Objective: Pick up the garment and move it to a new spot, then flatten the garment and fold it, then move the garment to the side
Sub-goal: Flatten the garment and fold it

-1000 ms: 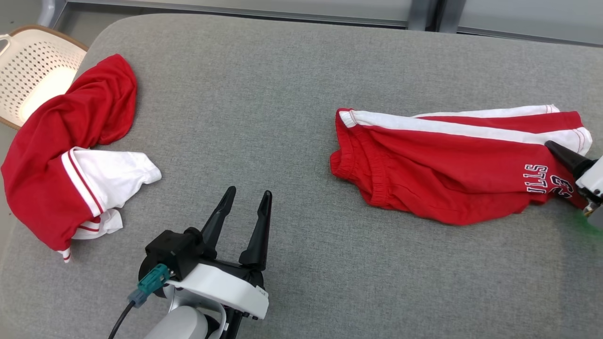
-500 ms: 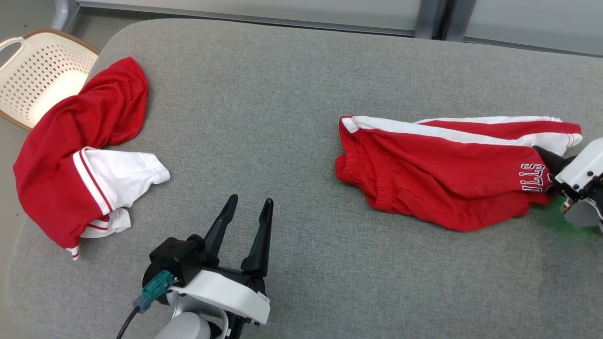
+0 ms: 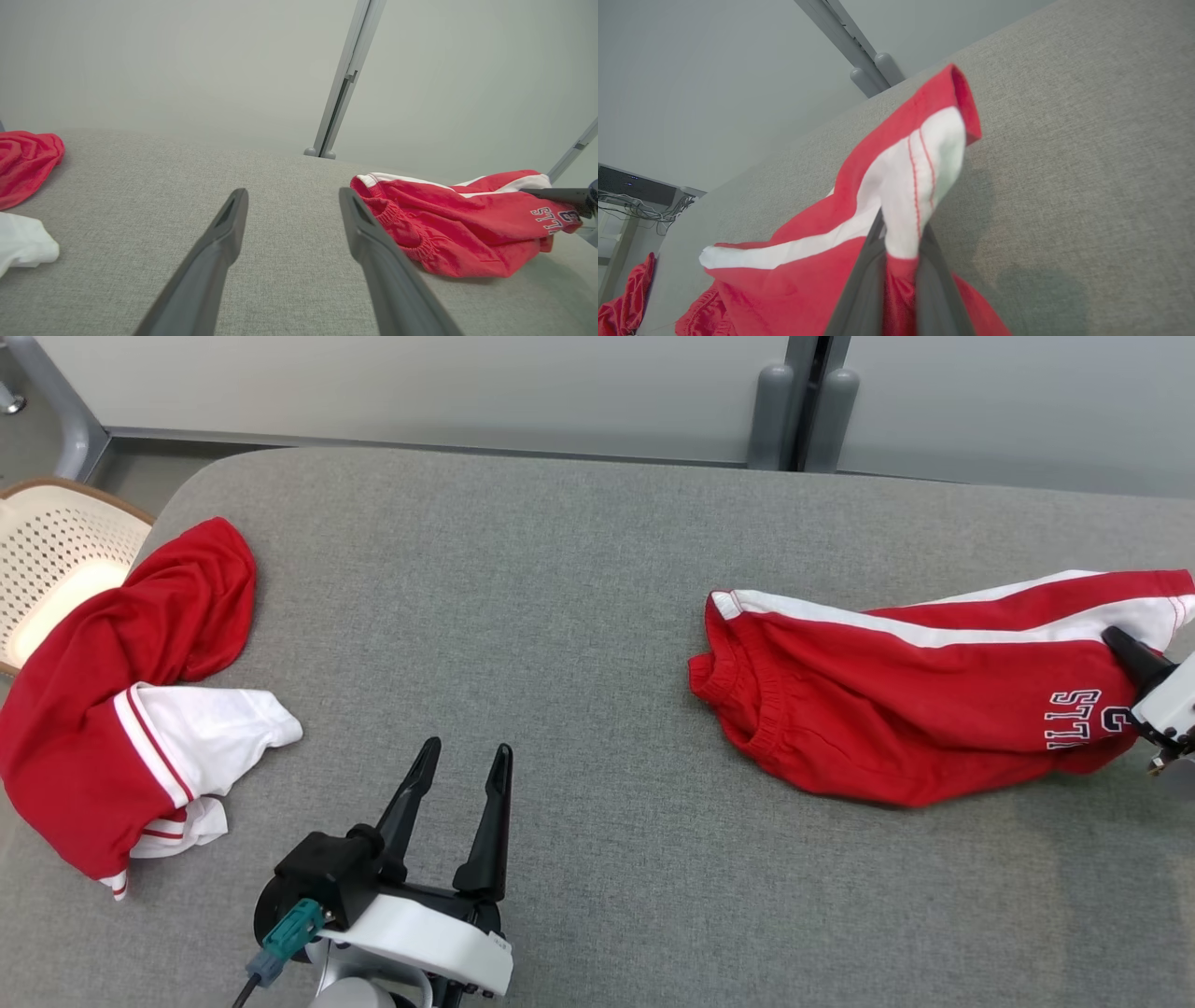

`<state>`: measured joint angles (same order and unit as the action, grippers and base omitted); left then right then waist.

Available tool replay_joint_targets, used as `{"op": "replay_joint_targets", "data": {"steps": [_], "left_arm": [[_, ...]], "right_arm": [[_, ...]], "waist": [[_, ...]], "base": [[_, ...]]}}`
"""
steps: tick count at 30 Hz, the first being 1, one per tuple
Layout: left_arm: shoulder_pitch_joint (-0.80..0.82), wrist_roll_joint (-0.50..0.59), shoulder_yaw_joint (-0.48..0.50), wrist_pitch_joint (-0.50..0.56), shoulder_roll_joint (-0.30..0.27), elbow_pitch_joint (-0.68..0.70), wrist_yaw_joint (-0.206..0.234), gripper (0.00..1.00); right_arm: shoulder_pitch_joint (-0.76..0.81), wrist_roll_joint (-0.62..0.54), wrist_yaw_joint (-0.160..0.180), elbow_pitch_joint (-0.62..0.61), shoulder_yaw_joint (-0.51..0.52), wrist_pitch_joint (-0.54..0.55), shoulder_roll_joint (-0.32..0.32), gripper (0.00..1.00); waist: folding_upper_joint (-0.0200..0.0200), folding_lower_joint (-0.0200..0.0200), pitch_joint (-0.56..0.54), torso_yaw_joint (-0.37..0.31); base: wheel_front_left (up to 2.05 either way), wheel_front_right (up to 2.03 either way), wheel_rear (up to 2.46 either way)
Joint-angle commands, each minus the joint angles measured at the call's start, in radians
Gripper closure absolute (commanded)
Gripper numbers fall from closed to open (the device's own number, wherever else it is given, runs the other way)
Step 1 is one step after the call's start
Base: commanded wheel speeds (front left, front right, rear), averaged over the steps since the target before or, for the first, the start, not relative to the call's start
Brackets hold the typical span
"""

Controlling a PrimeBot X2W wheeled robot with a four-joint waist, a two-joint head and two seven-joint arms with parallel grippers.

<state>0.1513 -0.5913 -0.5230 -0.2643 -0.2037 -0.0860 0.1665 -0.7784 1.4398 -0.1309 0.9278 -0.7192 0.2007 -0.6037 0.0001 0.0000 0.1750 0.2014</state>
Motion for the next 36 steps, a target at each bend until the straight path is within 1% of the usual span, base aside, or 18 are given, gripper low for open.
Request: {"op": "replay_joint_targets", "data": {"steps": [1,3,6,9,12,16,19,20,23,26,27,28,29,33,36], "left_arm": [[-0.013,0.010,0.009,0.000,0.000,-0.001,-0.007,0.00],[-0.020,0.023,0.018,0.000,0.005,-0.003,-0.010,0.00],[-0.032,0.031,0.027,0.000,0.013,-0.010,-0.020,0.00],[-0.040,0.038,0.029,0.000,0.024,-0.024,-0.032,0.00],[-0.043,0.043,0.028,0.000,0.036,-0.037,-0.044,0.00],[-0.041,0.049,0.026,0.000,0.048,-0.057,-0.055,0.00],[-0.038,0.052,0.025,0.000,0.054,-0.068,-0.062,0.00],[-0.038,0.052,0.025,0.000,0.054,-0.068,-0.062,0.00],[-0.035,0.057,0.027,0.000,0.060,-0.075,-0.068,0.00],[-0.035,0.061,0.029,0.000,0.069,-0.079,-0.070,0.00],[-0.036,0.062,0.031,0.000,0.070,-0.080,-0.071,0.00],[-0.038,0.064,0.034,0.000,0.071,-0.082,-0.071,0.00],[-0.040,0.065,0.036,0.000,0.072,-0.083,-0.071,0.00],[-0.046,0.070,0.050,0.000,0.072,-0.087,-0.070,0.00],[-0.051,0.072,0.060,0.000,0.069,-0.087,-0.073,0.00]], "right_arm": [[0.006,-0.010,0.000,-0.008,-0.005,-0.011,-0.002,1.00],[0.001,-0.026,0.000,-0.022,-0.022,-0.013,0.004,1.00],[-0.017,-0.048,0.000,-0.042,-0.051,-0.011,0.032,1.00],[-0.037,-0.072,0.000,-0.051,-0.084,0.003,0.077,1.00],[-0.060,-0.088,0.000,-0.037,-0.111,0.018,0.140,1.00],[-0.085,-0.105,0.000,0.032,-0.134,0.041,0.209,1.00],[-0.106,-0.117,0.000,0.093,-0.144,0.036,0.263,1.00],[-0.106,-0.117,0.000,0.093,-0.144,0.036,0.263,1.00],[-0.122,-0.125,0.000,0.147,-0.149,0.028,0.299,1.00],[-0.130,-0.124,0.000,0.177,-0.151,0.026,0.329,1.00],[-0.131,-0.126,0.000,0.182,-0.153,0.023,0.336,0.83],[-0.132,-0.125,0.000,0.182,-0.152,0.020,0.342,0.51],[-0.130,-0.121,0.000,0.180,-0.152,0.019,0.350,0.00],[-0.120,-0.120,0.000,0.139,-0.158,-0.002,0.358,0.00],[-0.112,-0.112,0.000,0.064,-0.154,-0.044,0.353,0.00]], "waist": [[-0.0001,0.0000,-0.017,-0.010],[-0.0001,0.0000,-0.030,-0.013],[-0.0001,0.0000,-0.050,-0.013],[-0.0001,0.0000,-0.065,-0.003],[-0.0001,0.0000,-0.076,0.020],[-0.0001,0.0000,-0.081,0.069],[-0.0001,0.0000,-0.075,0.110],[-0.0001,0.0000,-0.075,0.110],[-0.0001,0.0000,-0.064,0.142],[-0.0001,0.0000,-0.054,0.158],[-0.0001,0.0000,-0.052,0.160],[-0.0001,0.0000,-0.050,0.160],[-0.0001,0.0000,-0.050,0.159],[-0.0001,0.0000,-0.054,0.128],[-0.0001,0.0000,-0.065,0.092]], "base": [[0.00,0.00,0.00],[0.00,0.00,0.00],[0.00,0.00,0.00],[0.00,0.00,0.00],[0.00,0.00,0.00],[0.00,0.00,0.00],[0.00,0.00,0.00],[0.00,0.00,0.00],[0.00,0.00,0.00],[0.00,0.00,0.00],[0.00,0.00,0.00],[0.00,0.00,0.00],[0.00,0.00,0.00],[0.00,0.00,0.00],[0.00,0.00,0.00]]}}
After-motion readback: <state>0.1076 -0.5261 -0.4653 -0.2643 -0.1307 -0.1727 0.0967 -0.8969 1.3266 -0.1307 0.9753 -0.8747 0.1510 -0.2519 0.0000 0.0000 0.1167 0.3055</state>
